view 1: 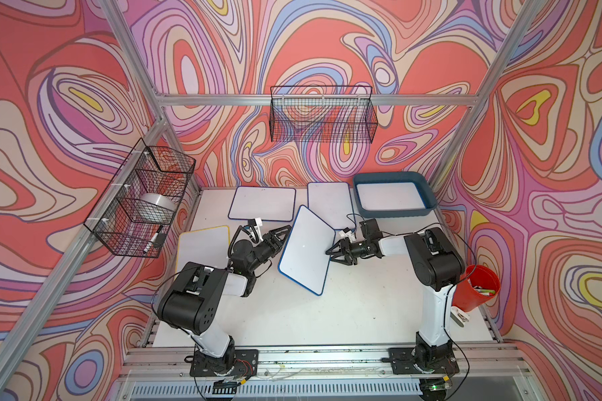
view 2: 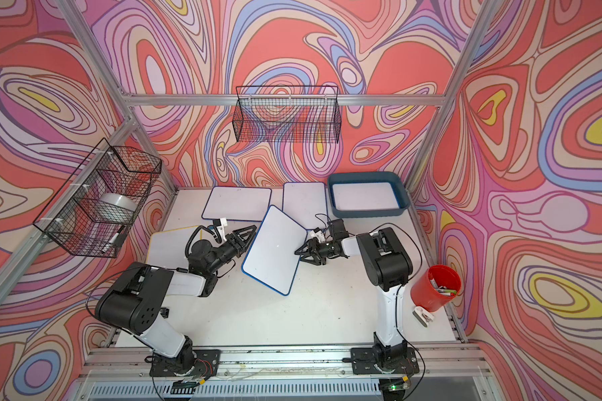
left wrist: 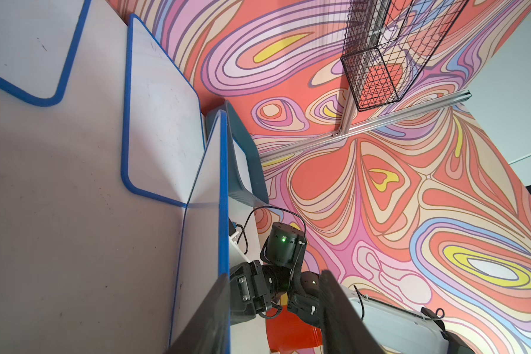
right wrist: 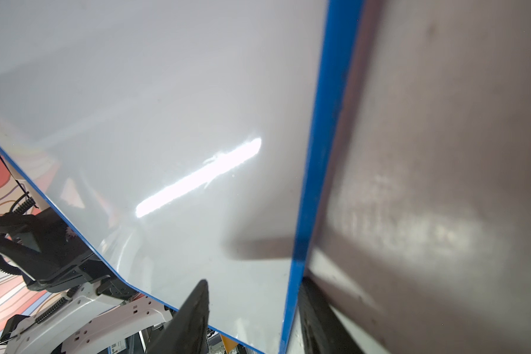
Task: Put the whiteboard into the storage box
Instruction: Pick up the whiteboard at the center of the board.
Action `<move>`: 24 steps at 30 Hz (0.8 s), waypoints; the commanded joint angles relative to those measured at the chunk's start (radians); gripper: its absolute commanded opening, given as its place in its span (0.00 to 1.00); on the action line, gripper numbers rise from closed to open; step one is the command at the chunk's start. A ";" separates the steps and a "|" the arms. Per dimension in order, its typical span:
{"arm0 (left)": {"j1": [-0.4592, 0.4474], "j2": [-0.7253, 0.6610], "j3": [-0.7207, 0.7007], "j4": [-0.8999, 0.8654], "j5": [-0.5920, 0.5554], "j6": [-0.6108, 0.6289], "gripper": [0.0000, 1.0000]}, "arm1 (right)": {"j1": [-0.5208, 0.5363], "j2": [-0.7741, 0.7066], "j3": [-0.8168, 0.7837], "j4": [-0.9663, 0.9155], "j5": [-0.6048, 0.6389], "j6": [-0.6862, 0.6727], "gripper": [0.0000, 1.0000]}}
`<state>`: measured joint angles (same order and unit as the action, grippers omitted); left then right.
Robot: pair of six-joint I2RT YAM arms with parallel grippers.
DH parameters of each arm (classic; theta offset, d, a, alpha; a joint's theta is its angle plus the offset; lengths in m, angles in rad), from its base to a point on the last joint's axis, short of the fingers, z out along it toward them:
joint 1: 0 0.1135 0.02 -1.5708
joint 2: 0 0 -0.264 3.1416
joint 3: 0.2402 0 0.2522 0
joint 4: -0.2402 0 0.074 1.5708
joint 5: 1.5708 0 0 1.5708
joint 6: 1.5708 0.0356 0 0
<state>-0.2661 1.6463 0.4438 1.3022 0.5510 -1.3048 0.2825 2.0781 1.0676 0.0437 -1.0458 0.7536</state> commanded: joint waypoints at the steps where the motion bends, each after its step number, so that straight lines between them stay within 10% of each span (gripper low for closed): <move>1: -0.070 0.070 -0.069 -0.234 0.185 -0.074 0.44 | 0.086 0.079 0.006 0.029 0.061 0.005 0.50; 24: -0.067 -0.001 -0.099 -0.347 0.129 -0.159 0.44 | 0.084 0.110 0.031 0.030 0.060 0.004 0.50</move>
<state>-0.2977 1.6306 0.3527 1.1671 0.6010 -1.4593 0.3088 2.1185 1.1053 0.0975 -1.0554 0.7639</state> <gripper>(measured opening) 0.437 0.498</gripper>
